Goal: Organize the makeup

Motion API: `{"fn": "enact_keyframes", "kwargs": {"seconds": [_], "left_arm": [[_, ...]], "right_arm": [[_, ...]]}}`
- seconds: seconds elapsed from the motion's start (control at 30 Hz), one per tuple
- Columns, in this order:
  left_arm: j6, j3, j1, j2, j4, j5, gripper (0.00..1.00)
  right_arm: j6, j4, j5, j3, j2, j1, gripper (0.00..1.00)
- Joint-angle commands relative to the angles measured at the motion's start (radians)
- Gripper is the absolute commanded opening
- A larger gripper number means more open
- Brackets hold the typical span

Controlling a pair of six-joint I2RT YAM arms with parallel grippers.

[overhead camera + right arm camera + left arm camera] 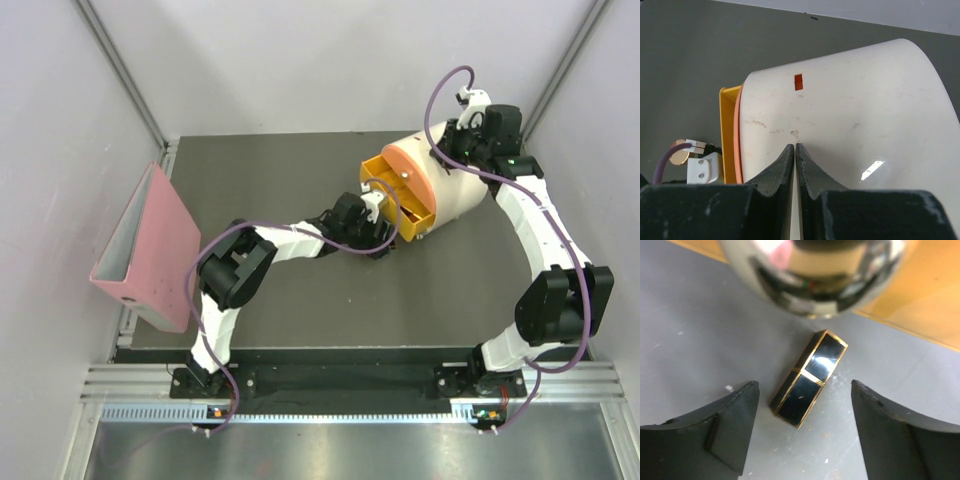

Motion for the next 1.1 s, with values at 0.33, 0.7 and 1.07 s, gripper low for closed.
{"fn": "enact_keyframes", "kwargs": {"seconds": [0.33, 0.7, 1.07], "left_arm": [[0.037, -0.084, -0.003, 0.015, -0.211, 0.111, 0.44], [0.078, -0.178, -0.003, -0.068, -0.273, 0.103, 0.21], [0.092, -0.233, -0.002, -0.298, -0.348, 0.040, 0.00]], "right_arm": [[-0.023, -0.336, 0.042, -0.073, 0.103, -0.006, 0.06], [-0.014, -0.325, 0.031, -0.068, 0.109, -0.006, 0.06], [0.006, -0.304, 0.024, -0.074, 0.112, -0.005, 0.06]]}}
